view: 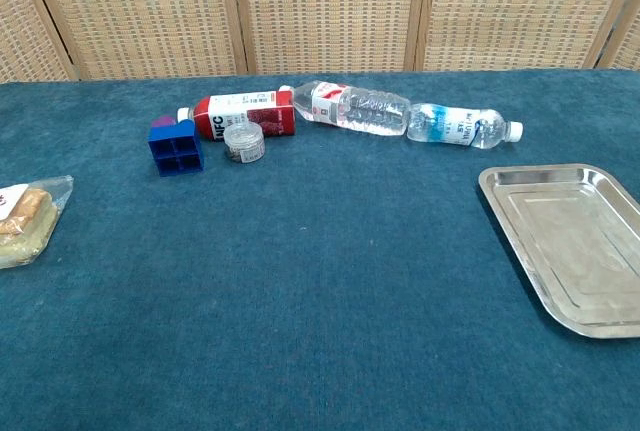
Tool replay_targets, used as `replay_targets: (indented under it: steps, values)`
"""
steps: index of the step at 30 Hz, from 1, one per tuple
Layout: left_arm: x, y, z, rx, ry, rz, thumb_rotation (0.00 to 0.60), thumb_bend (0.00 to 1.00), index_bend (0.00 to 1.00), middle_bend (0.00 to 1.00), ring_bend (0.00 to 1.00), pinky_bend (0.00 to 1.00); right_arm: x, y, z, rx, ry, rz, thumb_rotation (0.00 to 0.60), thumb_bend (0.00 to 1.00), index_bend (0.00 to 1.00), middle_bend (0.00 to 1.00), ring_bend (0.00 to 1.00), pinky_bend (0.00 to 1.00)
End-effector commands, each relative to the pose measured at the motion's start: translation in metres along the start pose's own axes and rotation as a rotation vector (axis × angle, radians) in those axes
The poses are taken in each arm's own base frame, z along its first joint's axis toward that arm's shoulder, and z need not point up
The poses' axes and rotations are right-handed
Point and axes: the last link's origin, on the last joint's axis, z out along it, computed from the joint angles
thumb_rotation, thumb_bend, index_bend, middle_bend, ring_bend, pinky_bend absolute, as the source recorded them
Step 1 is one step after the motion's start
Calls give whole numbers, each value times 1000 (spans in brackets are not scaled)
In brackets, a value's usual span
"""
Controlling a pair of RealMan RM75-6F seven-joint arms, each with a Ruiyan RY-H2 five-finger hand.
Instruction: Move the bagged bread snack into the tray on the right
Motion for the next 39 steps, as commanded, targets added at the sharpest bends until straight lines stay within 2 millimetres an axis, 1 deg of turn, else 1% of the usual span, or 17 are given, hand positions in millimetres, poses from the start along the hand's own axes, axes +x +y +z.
replay_targets:
  steps: [1,6,8,12,13,16,17,21,23,24,25,27,29,31,35,37,39]
  values:
    - [0,0,-1,-1,1,1,600,0,0,0,0,0,0,0,0,0,-1,-1,600,0,0,0,0,0]
    - [-2,1,-1,1,-9,10,600,0,0,0,0,0,-1,1,0,1,-10,-1,600,0,0,0,0,0]
    - [-8,1,7,3,-43,24,600,0,0,0,0,0,-1,1,0,1,-15,2,600,0,0,0,0,0]
    - [-31,4,39,-18,-136,49,600,0,0,0,0,4,-2,2,2,-7,-27,3,600,0,0,0,0,0]
    - [-35,4,44,-23,-153,50,600,0,0,0,0,23,-2,2,2,-8,-29,3,600,0,0,0,0,0]
    - [-61,5,77,-36,-252,75,600,0,0,0,0,86,-3,6,5,-26,-36,6,600,0,0,0,0,0]
    - [-66,6,84,-39,-267,75,600,0,0,0,0,100,-3,6,6,-29,-36,6,600,0,0,0,0,0]
    - [-82,9,105,-60,-292,88,600,0,12,2,0,155,-2,9,8,-43,-34,4,600,0,0,0,0,0]
    - [-87,8,111,-56,-304,106,600,0,54,21,0,164,-3,11,8,-48,-37,6,600,0,0,0,0,0]
    - [-90,8,114,-51,-312,117,600,0,76,38,3,171,-3,11,9,-50,-39,7,600,0,0,0,0,0]
    - [-91,9,117,-46,-315,118,600,0,115,82,23,194,-3,12,9,-52,-41,8,600,0,0,0,0,0]
    - [-93,10,120,-37,-305,112,600,1,202,212,107,271,-3,13,9,-54,-42,10,600,0,0,0,0,0]
    - [-95,11,124,-32,-292,125,600,33,344,385,246,387,-3,13,9,-55,-42,15,600,0,0,0,0,0]
    - [-96,12,125,-32,-293,125,600,68,421,452,306,430,-2,14,9,-56,-40,18,600,0,0,0,0,0]
    - [-93,20,127,-48,-274,98,600,137,462,498,345,437,-2,14,8,-57,-38,22,600,0,0,0,0,0]
    - [-84,32,126,-85,-232,42,600,142,463,499,345,437,-1,14,8,-58,-39,24,600,0,0,0,0,0]
    - [-73,50,125,-155,-183,-13,600,143,463,499,345,437,-1,15,9,-61,-40,25,600,0,0,0,0,0]
